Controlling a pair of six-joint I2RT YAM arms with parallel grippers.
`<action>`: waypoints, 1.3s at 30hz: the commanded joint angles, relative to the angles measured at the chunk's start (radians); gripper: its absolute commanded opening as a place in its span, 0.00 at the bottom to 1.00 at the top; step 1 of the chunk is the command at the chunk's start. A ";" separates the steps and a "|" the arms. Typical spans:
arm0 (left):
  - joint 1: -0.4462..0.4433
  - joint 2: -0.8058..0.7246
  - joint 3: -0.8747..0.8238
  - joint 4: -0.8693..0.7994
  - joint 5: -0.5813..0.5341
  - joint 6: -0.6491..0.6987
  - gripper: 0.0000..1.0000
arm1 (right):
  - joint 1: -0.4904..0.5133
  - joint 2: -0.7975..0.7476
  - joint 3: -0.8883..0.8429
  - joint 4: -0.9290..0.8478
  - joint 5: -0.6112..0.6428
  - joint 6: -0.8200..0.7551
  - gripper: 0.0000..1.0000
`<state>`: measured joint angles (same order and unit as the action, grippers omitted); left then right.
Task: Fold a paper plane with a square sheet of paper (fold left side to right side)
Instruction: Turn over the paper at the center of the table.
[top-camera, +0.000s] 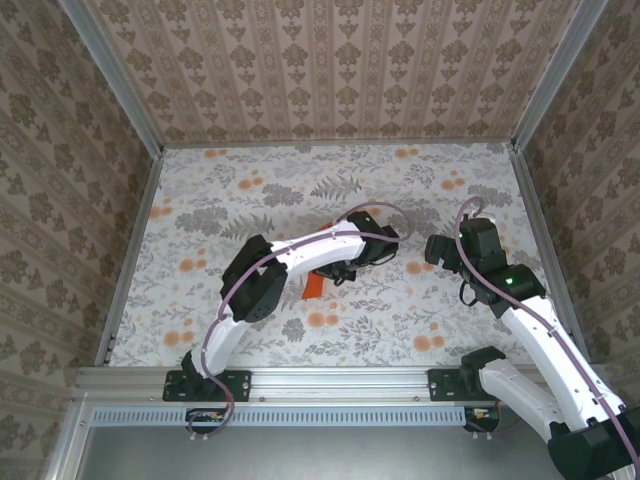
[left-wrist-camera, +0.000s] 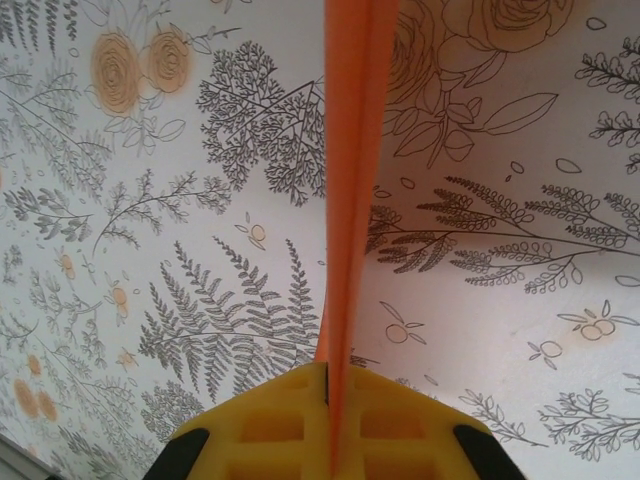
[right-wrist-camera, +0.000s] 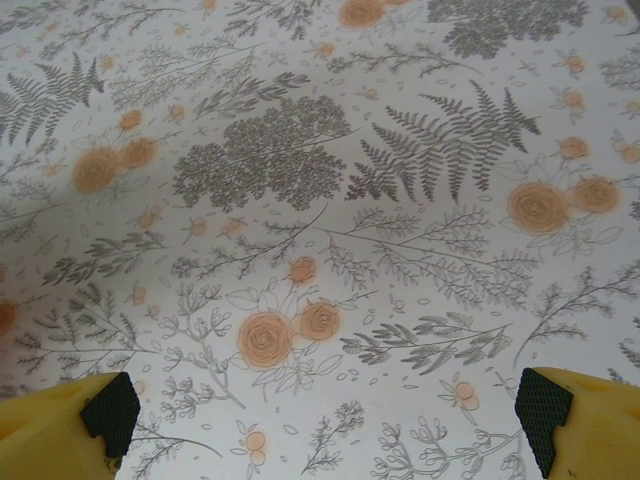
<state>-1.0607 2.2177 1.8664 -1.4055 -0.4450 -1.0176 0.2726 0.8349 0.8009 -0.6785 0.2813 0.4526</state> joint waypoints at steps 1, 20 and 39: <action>0.017 0.029 0.029 -0.024 0.061 0.017 0.01 | -0.003 -0.013 -0.016 0.016 -0.052 0.020 1.00; 0.099 -0.131 -0.194 0.429 0.422 0.186 0.50 | -0.003 -0.001 -0.031 0.003 -0.200 0.009 1.00; 0.441 -0.679 -0.872 1.112 0.879 0.459 0.60 | 0.159 0.495 0.038 0.333 -0.464 0.156 0.62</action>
<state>-0.6765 1.6077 1.0592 -0.4385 0.2935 -0.6285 0.3973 1.2617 0.7887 -0.4538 -0.1547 0.5579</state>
